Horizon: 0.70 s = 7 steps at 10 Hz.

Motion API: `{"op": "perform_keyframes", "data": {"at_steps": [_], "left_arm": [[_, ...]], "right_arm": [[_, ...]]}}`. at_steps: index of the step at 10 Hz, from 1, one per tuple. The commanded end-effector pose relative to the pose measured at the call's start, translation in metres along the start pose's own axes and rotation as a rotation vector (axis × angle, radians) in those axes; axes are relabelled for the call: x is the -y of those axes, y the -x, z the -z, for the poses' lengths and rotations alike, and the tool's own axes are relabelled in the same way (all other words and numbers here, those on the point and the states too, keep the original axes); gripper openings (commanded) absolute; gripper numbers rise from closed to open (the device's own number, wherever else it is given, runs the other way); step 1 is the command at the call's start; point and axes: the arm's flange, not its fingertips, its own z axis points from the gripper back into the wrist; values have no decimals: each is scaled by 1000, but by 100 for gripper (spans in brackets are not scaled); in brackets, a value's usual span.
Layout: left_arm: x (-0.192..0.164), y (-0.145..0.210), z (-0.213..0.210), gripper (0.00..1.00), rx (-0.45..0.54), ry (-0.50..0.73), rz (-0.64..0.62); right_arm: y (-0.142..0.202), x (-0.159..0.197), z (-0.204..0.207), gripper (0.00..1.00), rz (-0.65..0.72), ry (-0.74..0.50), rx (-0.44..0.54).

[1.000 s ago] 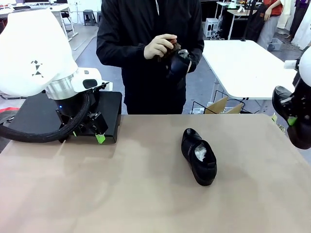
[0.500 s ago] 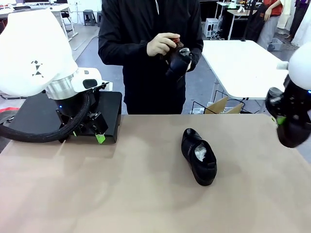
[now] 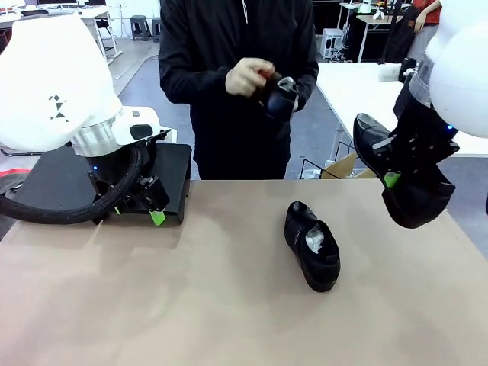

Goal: Organize the shoes by placing them on the stand.
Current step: Pick up one Shoe and place it in the middle of the table.

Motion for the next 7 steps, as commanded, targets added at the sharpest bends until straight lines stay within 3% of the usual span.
{"op": "perform_keyframes", "data": {"at_steps": [1,4,7], "left_arm": [[0,2,0,100,16,6,-6],[0,2,0,100,16,6,-6],[0,2,0,100,16,6,-6]], "right_arm": [[-19,23,14,0,60,-13,-4],[31,-61,-32,0,-34,-47,4],[77,-112,-54,0,-46,-103,-24]]}}
